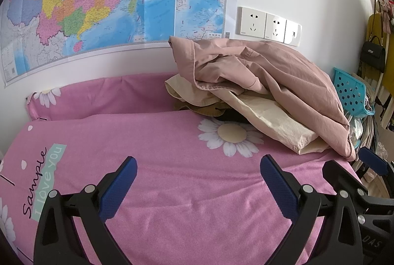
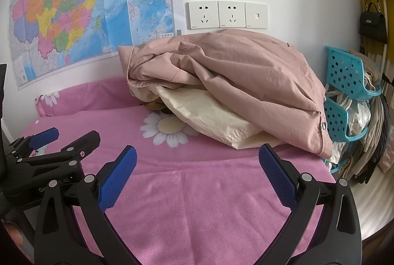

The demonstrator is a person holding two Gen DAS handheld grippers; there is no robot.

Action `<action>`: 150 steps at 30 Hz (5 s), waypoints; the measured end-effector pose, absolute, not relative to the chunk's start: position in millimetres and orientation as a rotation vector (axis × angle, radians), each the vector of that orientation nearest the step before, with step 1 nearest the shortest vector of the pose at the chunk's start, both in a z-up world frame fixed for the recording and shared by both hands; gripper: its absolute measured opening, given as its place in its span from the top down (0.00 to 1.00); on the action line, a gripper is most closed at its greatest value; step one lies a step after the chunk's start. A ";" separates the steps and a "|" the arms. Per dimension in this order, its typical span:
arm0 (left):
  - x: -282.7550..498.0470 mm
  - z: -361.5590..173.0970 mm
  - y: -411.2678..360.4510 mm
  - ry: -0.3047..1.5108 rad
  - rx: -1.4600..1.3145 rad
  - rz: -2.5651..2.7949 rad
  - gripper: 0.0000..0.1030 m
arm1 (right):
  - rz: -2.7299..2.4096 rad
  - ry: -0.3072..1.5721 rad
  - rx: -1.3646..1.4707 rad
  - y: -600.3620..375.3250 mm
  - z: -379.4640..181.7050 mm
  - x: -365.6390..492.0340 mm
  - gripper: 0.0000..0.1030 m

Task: Fold large clothes

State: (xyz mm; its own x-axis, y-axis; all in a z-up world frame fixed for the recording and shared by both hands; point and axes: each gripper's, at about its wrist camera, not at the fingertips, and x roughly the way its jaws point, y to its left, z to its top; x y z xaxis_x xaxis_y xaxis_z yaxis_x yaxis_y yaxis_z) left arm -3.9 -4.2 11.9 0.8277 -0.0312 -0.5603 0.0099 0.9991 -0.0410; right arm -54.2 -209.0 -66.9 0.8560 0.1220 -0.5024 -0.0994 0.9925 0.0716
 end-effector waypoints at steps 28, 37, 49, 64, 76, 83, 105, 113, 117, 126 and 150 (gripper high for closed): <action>7.1 10.3 -4.8 0.596 -0.045 -0.018 0.06 | 0.119 0.536 0.043 -210.3 -64.5 -40.8 0.05; 29.4 5.7 4.5 0.619 -0.060 -0.016 0.06 | 0.153 0.505 -0.041 -200.5 -53.5 -24.6 0.05; 92.1 -9.4 37.5 0.655 -0.030 0.052 0.06 | 0.242 0.497 -0.333 -149.2 -52.1 83.0 0.30; 135.7 -27.7 67.2 0.710 -0.030 0.051 0.06 | 0.328 0.506 -0.422 -122.7 -35.6 143.7 0.88; 146.9 -1.2 38.0 0.506 0.072 -0.117 0.06 | 0.358 0.375 -0.169 -213.7 104.3 105.5 0.91; 149.3 2.9 -12.1 0.394 0.169 -0.344 0.06 | 0.347 0.330 -0.093 -247.4 143.5 98.8 0.92; 123.0 113.5 -135.7 0.058 0.252 -0.481 0.92 | 0.288 0.112 -0.006 -323.5 227.1 11.4 0.92; 9.4 245.5 -100.1 -0.181 0.148 -0.413 0.93 | 0.352 -0.130 -0.024 -330.1 319.8 -115.0 0.93; -73.1 288.2 -70.9 -0.265 0.154 -0.319 0.93 | 0.427 -0.189 -0.022 -326.6 338.6 -164.1 0.92; -246.2 304.6 -12.1 -0.253 0.253 -0.145 0.93 | 0.710 -0.103 0.075 -310.3 303.4 -219.2 0.92; 5.4 73.1 171.4 0.632 0.097 0.144 0.91 | 0.686 0.760 0.228 -147.3 56.9 101.7 0.92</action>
